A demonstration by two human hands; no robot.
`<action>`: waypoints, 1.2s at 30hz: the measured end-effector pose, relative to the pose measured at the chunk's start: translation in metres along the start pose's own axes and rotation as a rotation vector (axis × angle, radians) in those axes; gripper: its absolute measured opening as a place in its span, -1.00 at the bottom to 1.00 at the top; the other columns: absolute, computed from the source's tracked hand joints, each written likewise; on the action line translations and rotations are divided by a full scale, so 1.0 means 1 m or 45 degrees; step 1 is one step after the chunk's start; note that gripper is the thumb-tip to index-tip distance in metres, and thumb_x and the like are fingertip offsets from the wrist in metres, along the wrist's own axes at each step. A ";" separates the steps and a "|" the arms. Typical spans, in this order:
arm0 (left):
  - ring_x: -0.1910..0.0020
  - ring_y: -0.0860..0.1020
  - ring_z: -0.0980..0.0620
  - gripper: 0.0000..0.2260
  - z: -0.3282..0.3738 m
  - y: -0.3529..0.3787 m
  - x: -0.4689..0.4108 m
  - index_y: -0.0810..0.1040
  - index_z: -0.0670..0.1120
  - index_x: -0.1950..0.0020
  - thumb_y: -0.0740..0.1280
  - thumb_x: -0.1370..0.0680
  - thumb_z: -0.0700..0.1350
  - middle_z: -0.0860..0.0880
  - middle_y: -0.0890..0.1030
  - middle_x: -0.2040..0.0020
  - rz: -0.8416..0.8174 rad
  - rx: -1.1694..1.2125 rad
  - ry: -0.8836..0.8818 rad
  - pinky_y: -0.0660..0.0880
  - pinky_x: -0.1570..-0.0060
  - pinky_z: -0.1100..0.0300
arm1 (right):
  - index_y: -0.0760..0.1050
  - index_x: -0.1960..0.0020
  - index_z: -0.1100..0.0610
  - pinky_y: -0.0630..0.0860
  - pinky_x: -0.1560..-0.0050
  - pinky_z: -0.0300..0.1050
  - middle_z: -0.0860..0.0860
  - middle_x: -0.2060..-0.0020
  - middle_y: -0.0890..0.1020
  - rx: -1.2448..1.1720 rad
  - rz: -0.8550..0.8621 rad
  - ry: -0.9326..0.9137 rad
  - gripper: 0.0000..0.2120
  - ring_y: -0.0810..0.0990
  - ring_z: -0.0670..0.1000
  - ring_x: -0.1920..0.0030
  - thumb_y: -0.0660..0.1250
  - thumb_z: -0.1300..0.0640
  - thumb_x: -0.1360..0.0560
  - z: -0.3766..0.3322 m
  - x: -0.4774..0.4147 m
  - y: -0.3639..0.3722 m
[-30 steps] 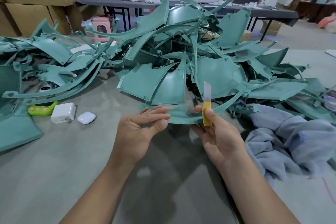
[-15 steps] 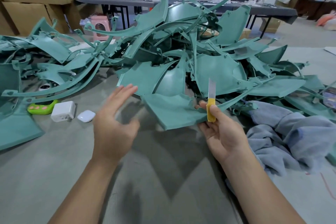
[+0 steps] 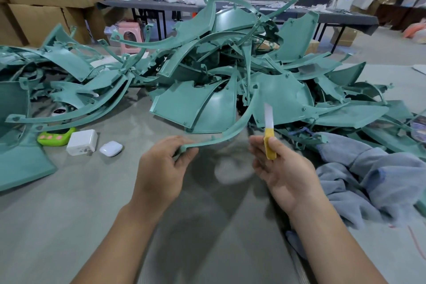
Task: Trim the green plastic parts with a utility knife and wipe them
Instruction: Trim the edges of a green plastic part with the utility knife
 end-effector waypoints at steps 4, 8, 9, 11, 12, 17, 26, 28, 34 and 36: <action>-0.12 0.64 0.24 -0.74 -0.006 0.000 0.001 0.74 -0.04 -0.13 0.51 -0.50 -0.30 0.17 0.70 -0.12 -0.094 0.046 -0.033 0.50 -0.21 0.33 | 0.74 0.18 0.11 0.53 0.29 -0.22 0.13 0.30 0.70 0.376 -0.054 -0.341 -0.71 0.61 0.00 0.30 0.31 0.19 -0.63 -0.002 0.007 0.009; -0.05 0.65 0.29 -0.71 -0.006 -0.001 -0.004 0.77 0.11 0.01 0.55 -0.44 -0.29 0.21 0.73 -0.02 -0.086 0.165 -0.145 0.52 -0.15 0.34 | 0.63 0.30 0.04 0.30 0.41 -0.28 -0.04 0.45 0.60 1.119 -0.195 -0.716 -0.70 0.40 -0.16 0.46 0.36 0.14 -0.61 0.010 0.011 0.017; -0.01 0.66 0.29 -0.69 -0.006 -0.004 -0.005 0.76 0.19 0.09 0.55 -0.41 -0.26 0.24 0.73 0.04 -0.069 0.229 -0.226 0.53 -0.10 0.34 | 0.60 0.32 0.05 0.26 0.42 -0.31 -0.02 0.46 0.58 1.224 -0.208 -0.739 -0.69 0.38 -0.15 0.48 0.36 0.12 -0.60 0.013 0.011 0.018; 0.07 0.68 0.25 -0.63 -0.009 -0.009 -0.006 0.73 0.29 0.21 0.46 -0.30 -0.23 0.24 0.73 0.14 -0.009 0.356 -0.374 0.57 0.00 0.31 | 0.59 0.33 0.08 0.25 0.42 -0.28 0.05 0.45 0.56 1.235 -0.228 -0.710 -0.67 0.37 -0.13 0.48 0.35 0.08 -0.60 0.016 0.011 0.019; 0.09 0.69 0.21 -0.62 -0.011 -0.011 -0.007 0.73 0.28 0.24 0.41 -0.25 -0.24 0.20 0.73 0.18 0.029 0.407 -0.428 0.59 0.03 0.24 | 0.59 0.33 0.08 0.25 0.43 -0.27 0.04 0.46 0.56 1.238 -0.212 -0.696 -0.67 0.38 -0.13 0.48 0.34 0.06 -0.61 0.016 0.011 0.018; 0.25 0.66 0.13 -0.59 -0.025 -0.019 -0.010 0.73 0.22 0.33 0.29 -0.15 -0.27 0.08 0.72 0.32 0.183 0.569 -0.622 0.54 0.15 0.14 | 0.54 0.30 0.10 0.33 0.40 -0.18 -0.08 0.47 0.56 1.458 0.139 -0.772 -0.66 0.48 -0.06 0.42 0.32 0.02 -0.62 0.013 0.003 0.010; 0.48 0.44 0.11 -0.68 -0.030 -0.037 -0.017 0.69 -0.01 0.42 0.20 -0.10 -0.30 0.10 0.52 0.52 0.448 0.827 -0.719 0.32 0.48 0.38 | 0.50 0.33 0.22 0.49 0.29 0.04 0.10 0.48 0.56 1.339 0.764 -0.601 -0.66 0.51 0.20 0.36 0.28 0.03 -0.53 -0.010 -0.011 -0.015; 0.45 0.46 0.13 -0.66 -0.031 -0.038 -0.018 0.70 0.05 0.41 0.22 -0.14 -0.31 0.14 0.52 0.51 0.507 0.826 -0.739 0.37 0.38 0.30 | 0.61 0.26 0.20 0.51 0.25 0.02 0.09 0.47 0.60 1.400 0.540 -0.484 -0.66 0.55 0.18 0.34 0.33 -0.01 -0.55 -0.002 -0.013 -0.010; -0.12 0.60 0.22 -0.54 -0.014 -0.025 -0.011 0.73 0.17 0.20 0.39 -0.40 -0.44 0.29 0.69 0.16 0.295 0.243 -0.163 0.45 -0.16 0.42 | 0.60 0.21 0.03 0.47 0.18 0.00 -0.09 0.36 0.64 1.477 0.468 -0.683 -0.63 0.56 0.04 0.26 0.26 -0.22 -0.55 0.011 -0.006 -0.001; -0.25 0.55 0.08 -0.70 -0.005 -0.014 -0.005 0.74 0.02 0.11 0.44 -0.43 -0.39 0.21 0.69 0.03 0.215 0.059 0.139 0.41 -0.30 0.34 | 0.62 0.22 0.09 0.45 0.29 -0.05 -0.04 0.36 0.68 1.093 0.266 -0.591 -0.55 0.56 0.00 0.34 0.24 -0.23 -0.60 0.010 -0.006 0.001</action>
Point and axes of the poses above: each hand's wrist, its own x-axis away from the middle knuckle, its own y-axis out of the palm, z = x × y, the point moved 2 cm from there along -x, towards the middle knuckle
